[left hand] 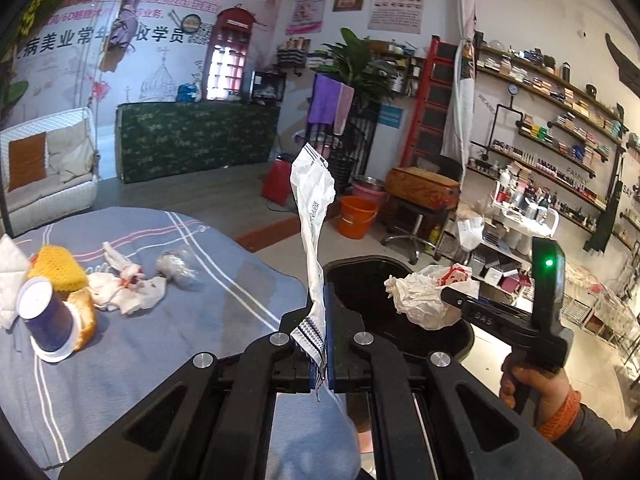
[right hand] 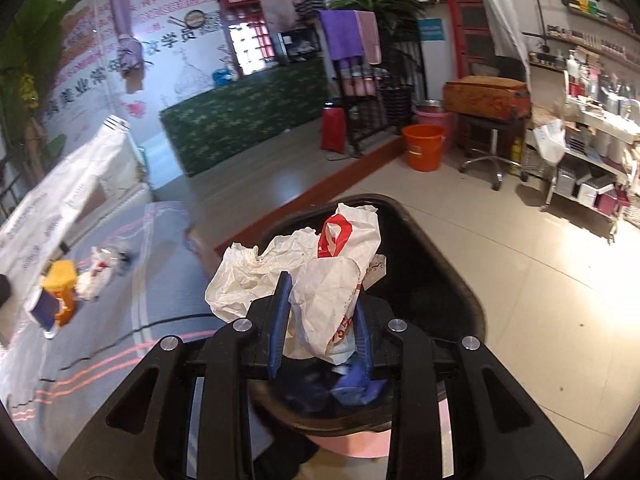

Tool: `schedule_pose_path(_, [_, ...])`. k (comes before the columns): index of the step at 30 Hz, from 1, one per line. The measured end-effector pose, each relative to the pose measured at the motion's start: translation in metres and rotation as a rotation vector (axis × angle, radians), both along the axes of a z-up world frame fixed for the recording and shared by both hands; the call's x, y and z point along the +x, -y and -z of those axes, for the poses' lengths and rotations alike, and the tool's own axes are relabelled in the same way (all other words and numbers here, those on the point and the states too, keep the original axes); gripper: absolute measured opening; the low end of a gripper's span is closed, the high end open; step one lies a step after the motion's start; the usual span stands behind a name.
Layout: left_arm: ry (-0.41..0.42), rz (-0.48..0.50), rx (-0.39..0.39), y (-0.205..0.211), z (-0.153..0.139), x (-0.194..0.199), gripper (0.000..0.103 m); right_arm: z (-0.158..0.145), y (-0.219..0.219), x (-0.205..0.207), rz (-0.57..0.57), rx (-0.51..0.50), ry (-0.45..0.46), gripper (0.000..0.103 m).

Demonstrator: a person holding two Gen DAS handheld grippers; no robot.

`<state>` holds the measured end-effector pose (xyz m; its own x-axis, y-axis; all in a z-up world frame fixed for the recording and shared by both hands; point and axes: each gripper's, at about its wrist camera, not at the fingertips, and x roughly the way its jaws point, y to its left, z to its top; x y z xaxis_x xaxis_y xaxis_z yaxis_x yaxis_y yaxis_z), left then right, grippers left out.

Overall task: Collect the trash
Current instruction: 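Carry the paper strip and white bag over the bin with both tools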

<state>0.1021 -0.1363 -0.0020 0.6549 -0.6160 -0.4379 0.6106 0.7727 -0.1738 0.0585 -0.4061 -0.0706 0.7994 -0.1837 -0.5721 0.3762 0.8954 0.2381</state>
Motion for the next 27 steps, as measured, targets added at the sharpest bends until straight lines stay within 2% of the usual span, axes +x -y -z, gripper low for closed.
schedule_pose_path(5, [-0.011,0.052,0.023,0.022,0.006,-0.004,0.004,0.020,0.018,0.014,0.033,0.002,-0.057,0.030])
schedule_pose_path(8, [-0.015,0.082,0.031,0.035,0.010,-0.007,0.004,0.032,0.021,0.025,0.043,0.004,-0.087,0.036])
schedule_pose_path(9, [-0.017,0.094,0.035,0.040,0.011,-0.006,0.004,0.035,0.022,0.026,0.047,0.018,-0.091,0.046])
schedule_pose_path(10, [-0.019,0.103,0.039,0.045,0.012,-0.007,0.004,0.038,0.024,0.030,0.049,0.037,-0.095,0.061])
schedule_pose_path(12, [-0.027,0.123,0.046,0.054,0.014,-0.006,0.004,0.044,0.028,0.031,0.064,0.088,-0.086,0.082])
schedule_pose_path(14, [-0.042,0.148,0.054,0.064,0.018,-0.004,0.004,0.046,0.029,0.027,0.083,0.110,-0.078,0.082])
schedule_pose_path(19, [-0.086,0.211,0.076,0.092,0.027,0.004,0.004,0.038,0.028,0.012,0.092,0.095,-0.053,0.082])
schedule_pose_path(27, [-0.229,0.253,0.127,0.141,0.053,0.023,0.004,0.017,0.030,-0.020,0.146,0.022,-0.012,0.084])
